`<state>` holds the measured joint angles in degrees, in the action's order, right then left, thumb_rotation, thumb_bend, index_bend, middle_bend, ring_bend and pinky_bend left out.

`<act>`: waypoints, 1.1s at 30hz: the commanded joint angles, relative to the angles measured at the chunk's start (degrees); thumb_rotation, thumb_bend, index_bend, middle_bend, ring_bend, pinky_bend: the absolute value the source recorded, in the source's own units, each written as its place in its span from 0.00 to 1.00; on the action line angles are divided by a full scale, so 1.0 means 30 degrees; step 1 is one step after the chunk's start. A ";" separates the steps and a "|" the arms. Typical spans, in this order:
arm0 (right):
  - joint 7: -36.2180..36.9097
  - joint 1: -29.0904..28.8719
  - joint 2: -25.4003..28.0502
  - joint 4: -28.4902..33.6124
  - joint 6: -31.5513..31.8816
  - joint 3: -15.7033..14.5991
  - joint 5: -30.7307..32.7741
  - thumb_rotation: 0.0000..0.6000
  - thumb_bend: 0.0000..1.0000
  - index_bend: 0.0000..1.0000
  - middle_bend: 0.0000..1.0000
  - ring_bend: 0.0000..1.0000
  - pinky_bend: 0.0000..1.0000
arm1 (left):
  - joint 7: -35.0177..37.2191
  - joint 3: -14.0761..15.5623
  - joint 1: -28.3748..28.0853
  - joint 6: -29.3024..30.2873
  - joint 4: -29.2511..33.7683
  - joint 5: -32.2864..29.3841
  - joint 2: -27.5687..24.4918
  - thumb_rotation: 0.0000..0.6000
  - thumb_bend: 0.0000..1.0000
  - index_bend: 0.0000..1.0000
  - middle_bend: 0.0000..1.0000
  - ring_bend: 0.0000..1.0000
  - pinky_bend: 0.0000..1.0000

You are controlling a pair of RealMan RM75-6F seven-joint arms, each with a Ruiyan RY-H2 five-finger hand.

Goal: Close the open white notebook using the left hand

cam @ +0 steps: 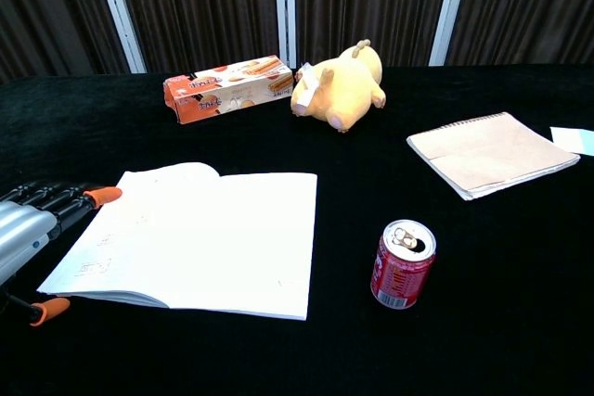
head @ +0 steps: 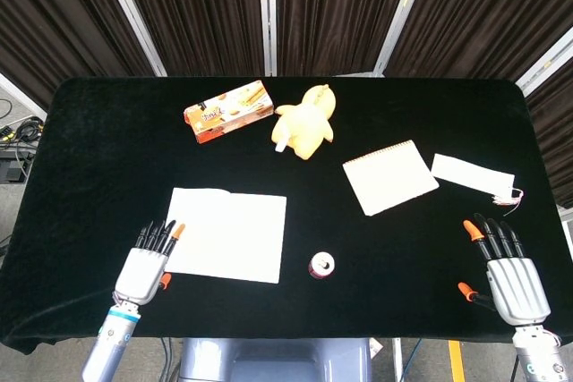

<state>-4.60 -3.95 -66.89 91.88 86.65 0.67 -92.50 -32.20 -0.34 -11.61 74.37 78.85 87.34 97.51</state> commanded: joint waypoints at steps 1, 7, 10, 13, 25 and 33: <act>0.0016 -0.0001 -0.0004 0.0000 -0.0009 0.0011 0.0029 1.00 0.01 0.00 0.00 0.00 0.00 | -0.0079 0.0025 -0.0100 -0.0112 -0.0236 -0.0075 0.0225 1.00 0.25 0.00 0.00 0.00 0.00; -0.0008 0.0011 -0.0005 0.0027 0.0053 -0.0012 -0.0065 1.00 0.01 0.00 0.00 0.00 0.00 | -0.0351 0.0015 -0.0350 -0.0374 -0.0684 -0.0221 0.0793 1.00 0.25 0.00 0.00 0.00 0.00; -0.0001 0.0027 0.0000 0.0020 0.0085 -0.0010 -0.0070 1.00 0.01 0.00 0.00 0.00 0.00 | -0.0560 -0.0035 -0.0490 -0.0474 -0.0963 -0.0304 0.1113 1.00 0.25 0.00 0.00 0.00 0.00; 0.0058 0.0027 0.0017 0.0011 0.0093 0.0009 -0.0047 1.00 0.01 0.00 0.00 0.00 0.00 | -0.0621 -0.0087 -0.0576 -0.0363 -0.1192 -0.0294 0.1391 1.00 0.27 0.00 0.00 0.00 0.00; -0.0027 0.0008 -0.0029 -0.0021 0.0011 -0.0064 -0.0122 1.00 0.01 0.00 0.00 0.00 0.00 | -0.0462 0.0092 -0.0691 0.0210 -0.1684 0.0072 0.1840 1.00 0.47 0.00 0.00 0.00 0.00; -0.0100 0.0004 -0.0081 -0.0036 -0.0029 -0.0075 -0.0103 1.00 0.01 0.00 0.00 0.00 0.00 | -0.0409 0.0431 -0.0660 0.1053 -0.0994 0.0918 0.1477 1.00 0.53 0.00 0.00 0.00 0.00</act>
<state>-4.90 -3.93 -67.14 91.77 86.56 0.45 -92.81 -33.36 0.91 -13.59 77.42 75.74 89.98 102.04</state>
